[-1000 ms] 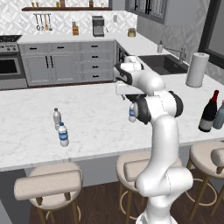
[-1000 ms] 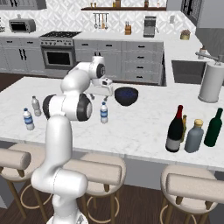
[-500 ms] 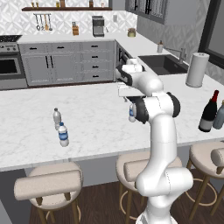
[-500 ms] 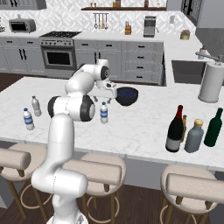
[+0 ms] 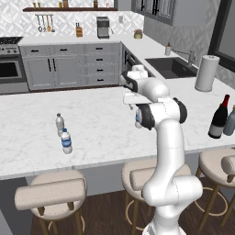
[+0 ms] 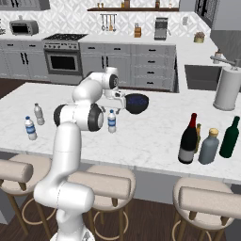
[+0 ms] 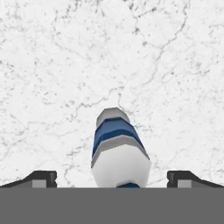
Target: Move the plastic bottles in the middle to the plastics group, and the glass bottles in the middle to the glass group.
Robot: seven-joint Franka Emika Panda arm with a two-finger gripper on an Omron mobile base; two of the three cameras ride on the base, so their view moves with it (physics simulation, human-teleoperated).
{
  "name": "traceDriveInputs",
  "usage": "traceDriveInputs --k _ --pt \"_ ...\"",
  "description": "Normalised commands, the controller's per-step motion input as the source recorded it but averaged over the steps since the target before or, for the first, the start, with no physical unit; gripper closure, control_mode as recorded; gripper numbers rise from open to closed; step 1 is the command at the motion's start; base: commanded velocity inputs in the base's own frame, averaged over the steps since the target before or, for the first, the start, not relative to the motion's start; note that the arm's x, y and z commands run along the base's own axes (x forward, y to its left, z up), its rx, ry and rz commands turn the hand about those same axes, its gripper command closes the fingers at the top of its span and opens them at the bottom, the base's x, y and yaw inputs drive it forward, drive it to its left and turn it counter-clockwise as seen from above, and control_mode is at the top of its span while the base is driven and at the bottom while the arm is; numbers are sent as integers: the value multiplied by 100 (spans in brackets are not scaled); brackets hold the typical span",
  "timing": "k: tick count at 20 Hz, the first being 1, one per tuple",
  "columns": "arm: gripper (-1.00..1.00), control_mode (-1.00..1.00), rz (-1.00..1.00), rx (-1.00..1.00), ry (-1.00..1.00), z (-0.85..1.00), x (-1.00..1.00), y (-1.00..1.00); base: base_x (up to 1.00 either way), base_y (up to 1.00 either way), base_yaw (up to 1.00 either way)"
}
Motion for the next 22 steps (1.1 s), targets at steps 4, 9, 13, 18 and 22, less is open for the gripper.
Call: traceDriveInputs --k 4,9,13,18,22 --pt "-100 -100 0 0 0 -6 0 0 0 0 0" --pt "-100 -100 0 0 0 0 -5 0 0 0 0" --pt "-100 -100 0 0 0 0 -11 0 0 0 0" --pt "-100 -100 0 0 0 0 -11 -1 0 0 0" --pt "-100 -100 0 0 0 0 -6 -1 0 0 0"
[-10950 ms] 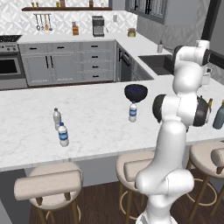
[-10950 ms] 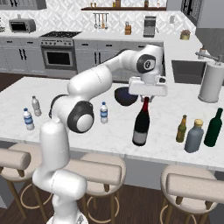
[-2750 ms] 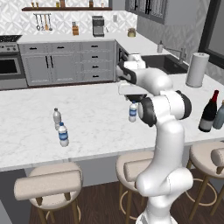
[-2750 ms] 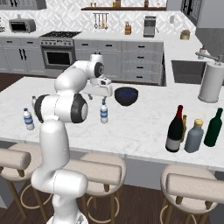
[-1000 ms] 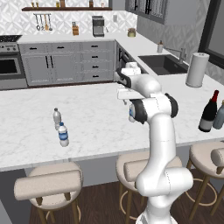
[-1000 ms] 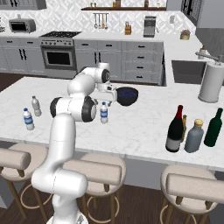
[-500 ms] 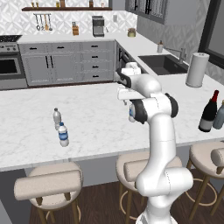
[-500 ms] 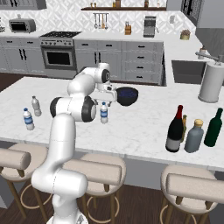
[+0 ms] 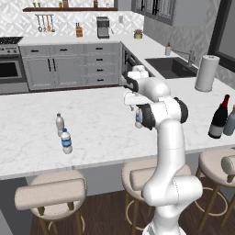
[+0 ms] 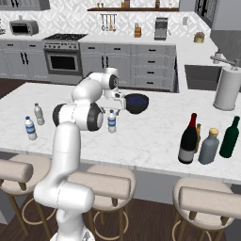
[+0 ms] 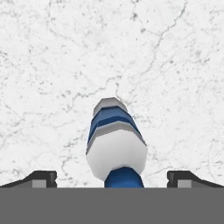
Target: Move the plastic bottles in the middle to the plastics group, and the glass bottles in the middle to the glass group.
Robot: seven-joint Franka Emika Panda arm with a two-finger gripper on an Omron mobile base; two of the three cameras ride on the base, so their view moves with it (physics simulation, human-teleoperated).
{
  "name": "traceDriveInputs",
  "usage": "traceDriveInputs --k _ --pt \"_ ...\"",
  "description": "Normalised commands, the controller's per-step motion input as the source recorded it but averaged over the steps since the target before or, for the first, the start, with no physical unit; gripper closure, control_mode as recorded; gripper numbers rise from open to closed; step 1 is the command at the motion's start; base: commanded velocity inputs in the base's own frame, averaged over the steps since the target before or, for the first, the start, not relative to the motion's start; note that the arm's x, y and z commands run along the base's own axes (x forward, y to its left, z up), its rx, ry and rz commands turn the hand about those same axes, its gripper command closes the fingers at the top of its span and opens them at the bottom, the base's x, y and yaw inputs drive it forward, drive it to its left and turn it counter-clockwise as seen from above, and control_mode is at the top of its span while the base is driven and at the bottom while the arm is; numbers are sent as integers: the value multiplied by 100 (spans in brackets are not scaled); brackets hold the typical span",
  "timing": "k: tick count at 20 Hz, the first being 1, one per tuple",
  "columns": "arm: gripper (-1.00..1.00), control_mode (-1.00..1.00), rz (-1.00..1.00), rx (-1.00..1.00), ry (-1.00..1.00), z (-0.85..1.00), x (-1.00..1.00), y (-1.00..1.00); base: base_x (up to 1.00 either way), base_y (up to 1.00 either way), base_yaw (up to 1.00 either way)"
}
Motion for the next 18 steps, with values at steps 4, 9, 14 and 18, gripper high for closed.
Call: traceDriveInputs --k 4,9,14,18 --pt "-100 -100 0 0 0 0 2 0 0 0 0" --pt "-100 -100 0 0 0 0 4 -4 0 0 0" --pt "-100 -100 0 0 0 -1 10 -4 0 0 0" --pt "-100 -100 0 0 0 -3 1 -2 0 0 0"
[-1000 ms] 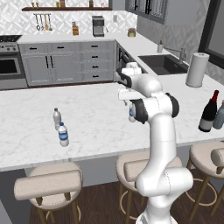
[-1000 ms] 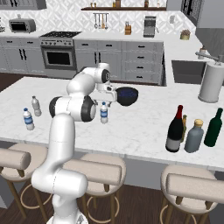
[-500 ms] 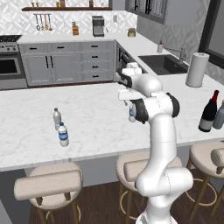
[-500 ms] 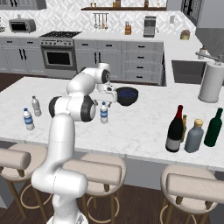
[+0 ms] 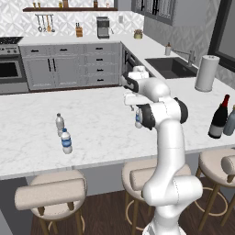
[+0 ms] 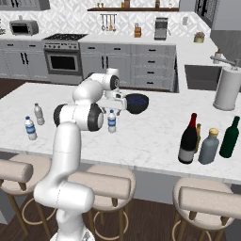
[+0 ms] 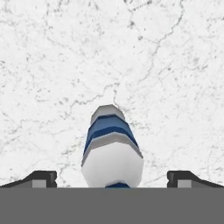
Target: Move the plastic bottles in the middle to the plastics group, and the glass bottles in the middle to the glass group.
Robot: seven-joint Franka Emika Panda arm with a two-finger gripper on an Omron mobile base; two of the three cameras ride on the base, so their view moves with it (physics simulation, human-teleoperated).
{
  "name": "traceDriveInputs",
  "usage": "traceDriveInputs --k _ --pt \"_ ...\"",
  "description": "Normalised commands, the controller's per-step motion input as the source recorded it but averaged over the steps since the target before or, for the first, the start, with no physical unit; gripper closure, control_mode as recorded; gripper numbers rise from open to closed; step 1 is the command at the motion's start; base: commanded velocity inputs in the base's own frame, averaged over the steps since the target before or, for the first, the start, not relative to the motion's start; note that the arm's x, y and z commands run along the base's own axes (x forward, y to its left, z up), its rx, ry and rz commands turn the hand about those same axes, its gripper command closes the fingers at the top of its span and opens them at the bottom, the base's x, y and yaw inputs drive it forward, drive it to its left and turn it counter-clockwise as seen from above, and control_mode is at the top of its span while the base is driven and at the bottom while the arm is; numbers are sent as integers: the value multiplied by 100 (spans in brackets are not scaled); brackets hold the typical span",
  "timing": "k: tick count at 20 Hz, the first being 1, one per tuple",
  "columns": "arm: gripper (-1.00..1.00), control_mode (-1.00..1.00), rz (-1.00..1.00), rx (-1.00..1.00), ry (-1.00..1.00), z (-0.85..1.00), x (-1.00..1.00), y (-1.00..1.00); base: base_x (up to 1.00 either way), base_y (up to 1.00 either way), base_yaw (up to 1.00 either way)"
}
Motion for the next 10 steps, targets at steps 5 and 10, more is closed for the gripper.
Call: traceDriveInputs --k 5,10 --pt "-100 -100 0 0 0 -5 0 0 0 0 0" --pt "100 -100 0 0 0 -2 0 0 0 0 0"
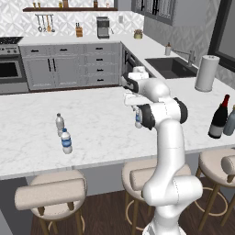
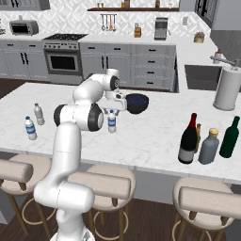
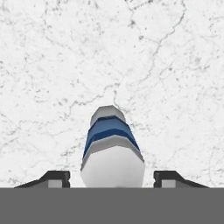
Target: Move the plastic bottles in the middle to the plastics group, and the glass bottles in the middle to the glass group.
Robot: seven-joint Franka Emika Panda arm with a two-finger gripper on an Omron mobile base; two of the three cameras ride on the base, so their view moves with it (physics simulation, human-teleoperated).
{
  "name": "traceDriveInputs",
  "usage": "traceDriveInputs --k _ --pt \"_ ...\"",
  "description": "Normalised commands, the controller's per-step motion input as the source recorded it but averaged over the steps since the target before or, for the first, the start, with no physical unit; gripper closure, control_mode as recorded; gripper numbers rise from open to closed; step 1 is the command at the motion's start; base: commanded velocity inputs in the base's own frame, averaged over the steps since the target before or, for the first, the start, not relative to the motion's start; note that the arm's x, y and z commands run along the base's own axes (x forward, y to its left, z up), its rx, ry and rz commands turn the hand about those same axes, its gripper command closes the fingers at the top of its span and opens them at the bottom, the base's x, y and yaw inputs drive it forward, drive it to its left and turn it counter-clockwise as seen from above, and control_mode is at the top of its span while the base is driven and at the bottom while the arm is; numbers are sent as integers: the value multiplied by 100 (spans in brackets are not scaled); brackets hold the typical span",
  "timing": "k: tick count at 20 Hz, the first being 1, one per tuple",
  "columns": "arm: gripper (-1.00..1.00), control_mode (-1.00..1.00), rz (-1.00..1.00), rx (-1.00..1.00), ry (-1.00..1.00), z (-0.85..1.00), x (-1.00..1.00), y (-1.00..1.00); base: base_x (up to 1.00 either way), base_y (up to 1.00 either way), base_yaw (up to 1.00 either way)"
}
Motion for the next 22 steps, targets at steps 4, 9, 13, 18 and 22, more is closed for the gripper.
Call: traceDriveInputs --k 4,9,13,18,22 --pt "100 -100 0 0 0 0 0 0 0 0 0" --pt "100 -100 0 0 0 0 0 0 0 0 0" --pt "100 -100 0 0 0 0 -2 0 0 0 0" --pt "100 -100 0 0 0 21 -8 16 0 0 0" --pt "100 -100 0 0 0 25 -20 37 0 0 0"
